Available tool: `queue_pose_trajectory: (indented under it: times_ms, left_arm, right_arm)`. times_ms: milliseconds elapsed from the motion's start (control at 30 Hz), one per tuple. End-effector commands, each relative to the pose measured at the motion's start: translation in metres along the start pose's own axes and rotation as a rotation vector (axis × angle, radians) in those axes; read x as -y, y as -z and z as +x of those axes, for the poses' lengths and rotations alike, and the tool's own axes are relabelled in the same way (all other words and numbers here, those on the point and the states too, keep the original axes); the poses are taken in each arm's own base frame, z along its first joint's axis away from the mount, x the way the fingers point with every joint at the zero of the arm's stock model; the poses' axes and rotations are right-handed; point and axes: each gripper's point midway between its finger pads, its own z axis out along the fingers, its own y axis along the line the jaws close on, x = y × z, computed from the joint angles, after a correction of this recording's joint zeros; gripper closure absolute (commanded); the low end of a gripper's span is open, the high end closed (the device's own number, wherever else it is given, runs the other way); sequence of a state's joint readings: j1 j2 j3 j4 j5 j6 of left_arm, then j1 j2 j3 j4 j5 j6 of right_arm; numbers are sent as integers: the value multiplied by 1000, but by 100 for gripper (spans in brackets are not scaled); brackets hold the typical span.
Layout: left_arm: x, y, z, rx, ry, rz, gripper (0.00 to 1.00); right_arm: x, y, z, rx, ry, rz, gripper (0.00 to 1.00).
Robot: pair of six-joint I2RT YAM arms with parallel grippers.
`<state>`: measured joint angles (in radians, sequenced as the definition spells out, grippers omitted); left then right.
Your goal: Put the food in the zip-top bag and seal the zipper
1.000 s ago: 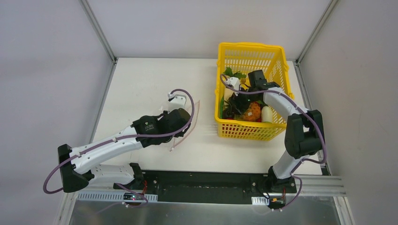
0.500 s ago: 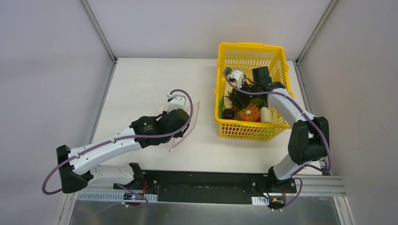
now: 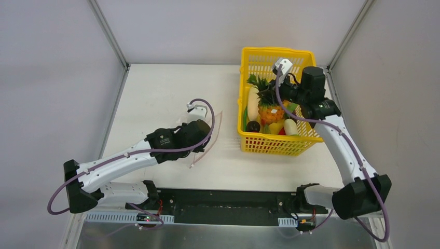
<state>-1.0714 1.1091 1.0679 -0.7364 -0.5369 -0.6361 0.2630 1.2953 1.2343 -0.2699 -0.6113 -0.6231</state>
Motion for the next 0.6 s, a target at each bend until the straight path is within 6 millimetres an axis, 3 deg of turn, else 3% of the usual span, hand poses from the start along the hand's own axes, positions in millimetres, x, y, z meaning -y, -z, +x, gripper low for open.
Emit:
queue_pose_trajectory:
  times_ms: [0,333,567]
  left_arm:
    - [13,4,-14,13,13,50,100]
    - [19,5,-17,19,29,86,100]
    - [26,11,-23,21,49,124,100]
  right_arm:
    - [-11,18,-51,228,-106,15,100]
    - [-40,75,-113,597,-237,24,100]
    - [-82,103,-152,763,-333,-161,100]
